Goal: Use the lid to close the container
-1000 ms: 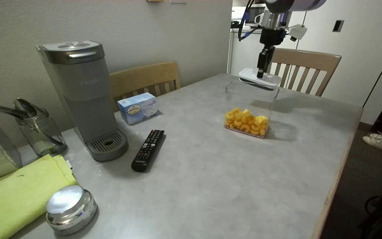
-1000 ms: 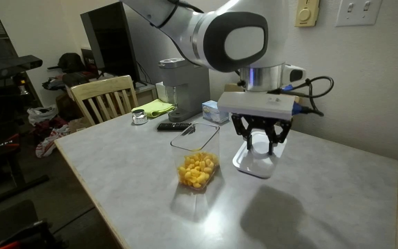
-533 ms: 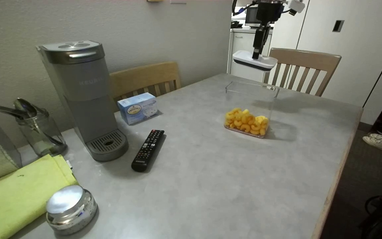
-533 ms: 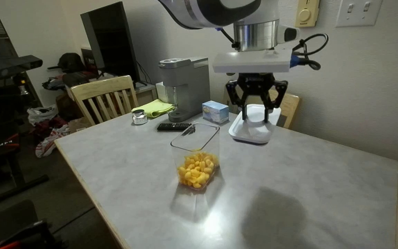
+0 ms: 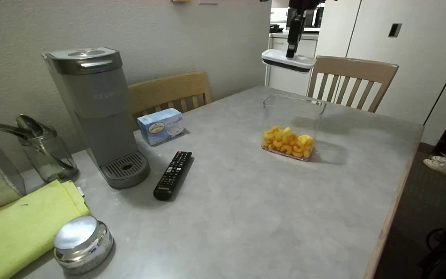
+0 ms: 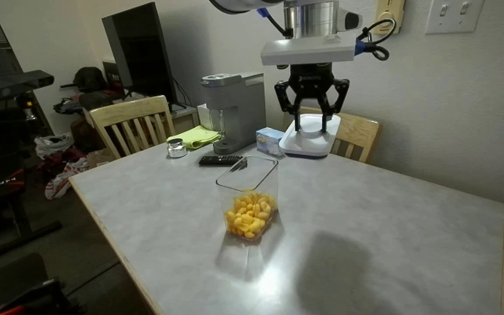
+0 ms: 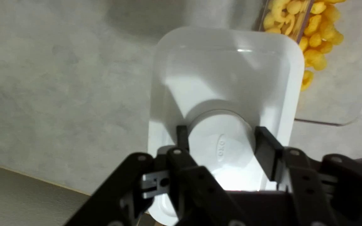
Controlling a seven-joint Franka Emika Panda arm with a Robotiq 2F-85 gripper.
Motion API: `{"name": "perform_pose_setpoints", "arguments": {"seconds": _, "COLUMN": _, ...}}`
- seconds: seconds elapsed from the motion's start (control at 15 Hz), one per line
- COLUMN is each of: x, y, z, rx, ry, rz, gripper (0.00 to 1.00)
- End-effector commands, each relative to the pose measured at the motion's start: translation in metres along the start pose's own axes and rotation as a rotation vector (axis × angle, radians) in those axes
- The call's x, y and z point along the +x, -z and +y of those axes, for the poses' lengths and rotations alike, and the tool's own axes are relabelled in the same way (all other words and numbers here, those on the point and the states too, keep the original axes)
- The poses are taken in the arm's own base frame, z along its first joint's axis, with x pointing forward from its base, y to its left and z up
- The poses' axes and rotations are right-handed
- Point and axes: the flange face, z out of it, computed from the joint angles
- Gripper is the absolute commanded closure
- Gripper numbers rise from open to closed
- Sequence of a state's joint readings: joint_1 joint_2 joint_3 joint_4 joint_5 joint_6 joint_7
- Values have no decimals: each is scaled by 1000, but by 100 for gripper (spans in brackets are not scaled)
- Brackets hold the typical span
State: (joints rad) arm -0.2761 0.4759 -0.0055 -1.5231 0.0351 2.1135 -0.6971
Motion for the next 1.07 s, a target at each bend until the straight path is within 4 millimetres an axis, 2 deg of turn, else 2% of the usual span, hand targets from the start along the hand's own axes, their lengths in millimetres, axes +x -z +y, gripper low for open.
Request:
{"name": "perform_pose_setpoints", "arguments": {"seconds": 0.0, "x": 5, "y": 7, "z": -12, "rx": 20, "ry": -1, "rz": 0, "gripper": 71}}
{"name": "perform_pose_setpoints", "arguments": {"seconds": 0.47, "x": 12, "y": -3, "z": -47, "rx": 58, "ry": 17, "rz": -11, "gripper": 71}}
{"name": "perform_pose_setpoints", "arguments": {"seconds": 1.0, "x": 10, "y": -8, "z": -73, "rx": 85, "ry": 31, "rz": -8, "gripper": 71}}
